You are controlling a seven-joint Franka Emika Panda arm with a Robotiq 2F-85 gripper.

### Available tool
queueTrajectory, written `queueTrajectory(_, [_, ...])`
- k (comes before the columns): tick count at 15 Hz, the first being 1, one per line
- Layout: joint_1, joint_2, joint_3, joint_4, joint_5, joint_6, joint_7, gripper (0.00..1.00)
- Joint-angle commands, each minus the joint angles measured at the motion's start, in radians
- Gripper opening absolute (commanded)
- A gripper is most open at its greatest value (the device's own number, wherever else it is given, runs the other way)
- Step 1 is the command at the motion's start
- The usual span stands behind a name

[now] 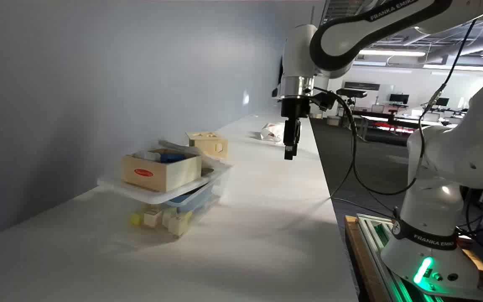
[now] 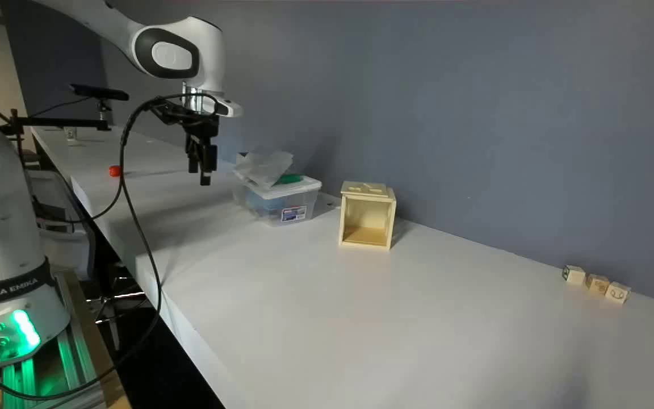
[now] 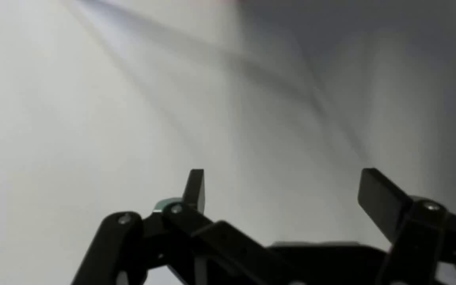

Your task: Remove the wooden plaque from the top of the toy box

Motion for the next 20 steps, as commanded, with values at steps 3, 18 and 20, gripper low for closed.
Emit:
queueTrajectory(3, [-0.014,0.001,0.012,0.002,0.006,-0.002,-0.006,1.00])
queueTrajectory(18, [-0.139,0.239,0.073,0.279,-0.631,0.295,-0.015,1.00])
queueTrajectory(20, [-0.158,0.303,0.070,0.319,-0.749,0.373,-0.004,1.00])
